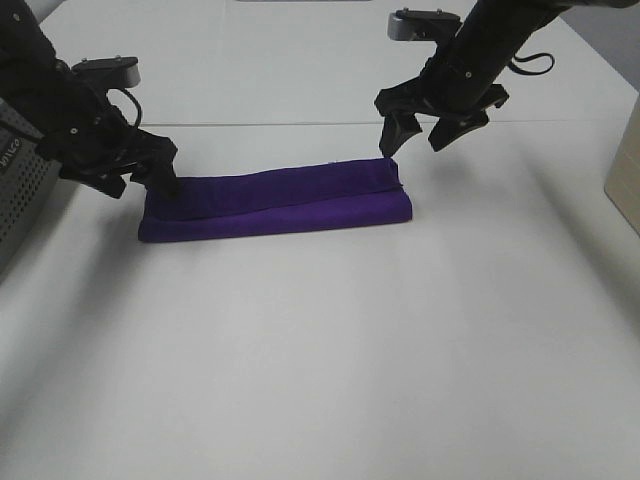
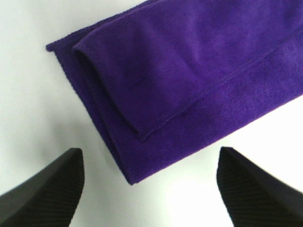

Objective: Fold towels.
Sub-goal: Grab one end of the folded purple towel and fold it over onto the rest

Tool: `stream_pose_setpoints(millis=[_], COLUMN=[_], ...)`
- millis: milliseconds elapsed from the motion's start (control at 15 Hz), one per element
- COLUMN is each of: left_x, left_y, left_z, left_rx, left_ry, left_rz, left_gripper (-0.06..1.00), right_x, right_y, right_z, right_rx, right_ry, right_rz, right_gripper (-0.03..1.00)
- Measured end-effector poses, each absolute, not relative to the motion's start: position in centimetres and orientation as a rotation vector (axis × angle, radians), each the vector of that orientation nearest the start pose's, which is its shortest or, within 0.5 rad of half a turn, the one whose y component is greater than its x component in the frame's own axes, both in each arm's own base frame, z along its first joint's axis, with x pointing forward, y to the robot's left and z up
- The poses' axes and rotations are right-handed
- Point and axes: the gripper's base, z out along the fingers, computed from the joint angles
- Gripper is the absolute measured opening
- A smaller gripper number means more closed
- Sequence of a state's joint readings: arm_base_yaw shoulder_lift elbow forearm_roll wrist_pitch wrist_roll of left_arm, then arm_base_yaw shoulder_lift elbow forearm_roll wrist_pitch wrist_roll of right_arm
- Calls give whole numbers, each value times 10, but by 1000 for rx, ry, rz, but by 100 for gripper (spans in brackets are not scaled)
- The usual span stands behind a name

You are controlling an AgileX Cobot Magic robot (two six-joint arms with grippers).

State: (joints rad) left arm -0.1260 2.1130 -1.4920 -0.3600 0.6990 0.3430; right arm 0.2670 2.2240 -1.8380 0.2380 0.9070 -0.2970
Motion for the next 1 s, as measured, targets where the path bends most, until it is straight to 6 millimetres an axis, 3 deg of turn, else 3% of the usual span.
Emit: stream_pose_setpoints(millis=[200,333,533,1000], left_x=[435,437,444,475], left_y=[-48,-33,-34,-47], left_z=[155,143,113,97], left_rx=[248,197,199,105], left_ry=[2770,2803,2843,2840], left_rz=[-319,-335,-401,-633], left_gripper=[71,71,71,71], right_x=[450,444,439,433], right_y=[141,140,139,138], right_z=[212,219,222,220], right_rx=[-586,-570,-553,-572], right_ry=[2721,2756,2801,2865], right_rz=[302,314,326,331], right_gripper=[73,73,73,73])
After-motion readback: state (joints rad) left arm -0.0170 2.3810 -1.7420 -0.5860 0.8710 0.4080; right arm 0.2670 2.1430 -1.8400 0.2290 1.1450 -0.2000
